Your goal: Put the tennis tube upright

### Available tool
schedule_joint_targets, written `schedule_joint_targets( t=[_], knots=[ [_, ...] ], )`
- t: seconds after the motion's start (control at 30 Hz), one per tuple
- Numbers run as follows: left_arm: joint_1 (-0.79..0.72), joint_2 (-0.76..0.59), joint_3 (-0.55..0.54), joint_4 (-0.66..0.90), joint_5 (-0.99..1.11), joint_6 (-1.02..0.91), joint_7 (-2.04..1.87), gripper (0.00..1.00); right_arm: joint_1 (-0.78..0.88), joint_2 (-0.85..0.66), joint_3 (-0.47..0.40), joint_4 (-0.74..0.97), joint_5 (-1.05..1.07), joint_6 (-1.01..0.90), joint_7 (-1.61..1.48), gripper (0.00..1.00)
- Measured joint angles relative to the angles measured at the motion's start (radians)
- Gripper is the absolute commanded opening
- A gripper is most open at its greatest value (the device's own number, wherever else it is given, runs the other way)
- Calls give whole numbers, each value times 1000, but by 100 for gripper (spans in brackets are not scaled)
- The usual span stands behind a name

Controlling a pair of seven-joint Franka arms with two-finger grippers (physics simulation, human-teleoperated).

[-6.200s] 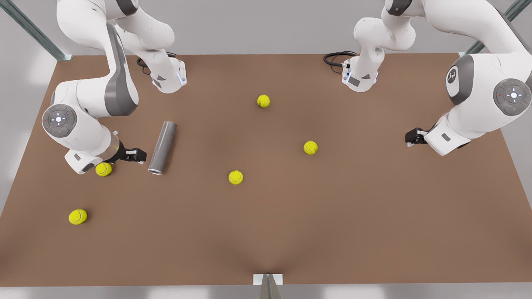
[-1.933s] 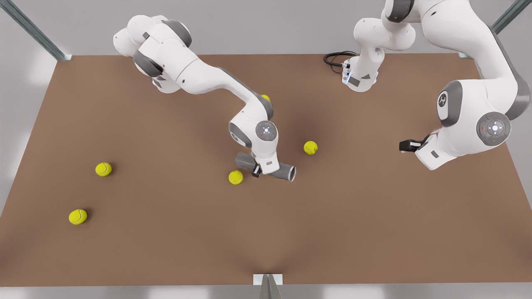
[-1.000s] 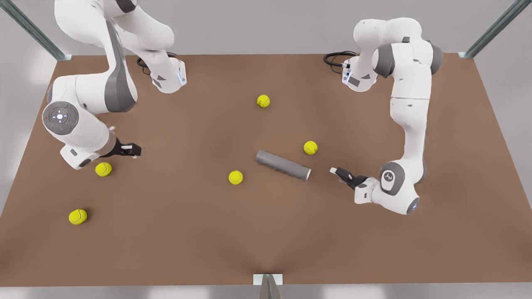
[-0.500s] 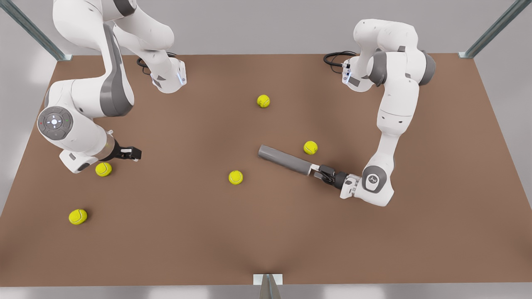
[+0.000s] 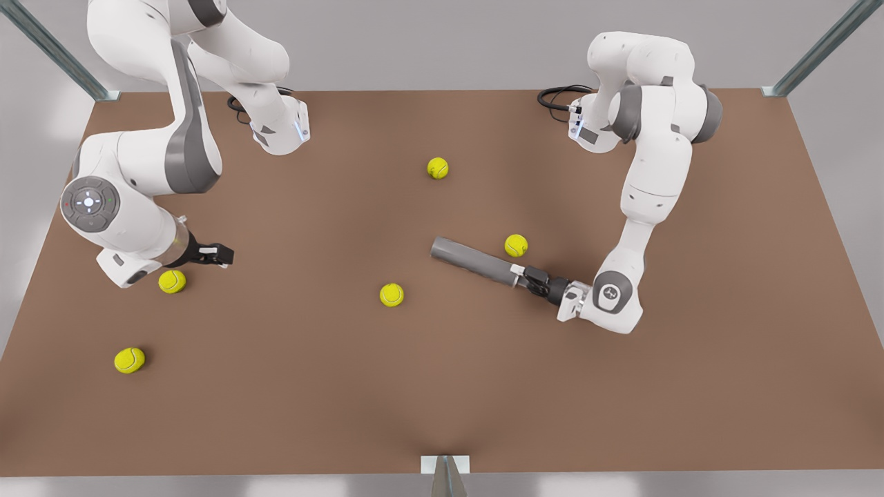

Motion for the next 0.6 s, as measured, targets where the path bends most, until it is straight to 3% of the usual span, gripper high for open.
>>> schedule_joint_targets(
  t=[0.1, 0.2, 0.47, 0.5, 0.6],
  knots=[
    [1, -1, -8, -15, -13, -1, 2, 100, 1, 0, 0, 0, 0, 0, 0, 100],
    [0, -1, -8, -22, -22, -4, 9, 93, 1, 0, 0, 0, 0, 0, 0, 100],
    [1, -10, -8, -21, -23, -25, 9, 68, 2, 0, 0, 0, 0, 0, 0, 100],
    [1, -10, -8, -21, -23, -27, 9, 60, 2, 1, 0, 0, -1, 0, 0, 100],
    [1, -10, -8, -22, -23, -31, 9, 53, 2, 1, 0, 0, -2, 0, 0, 100]
  ],
)
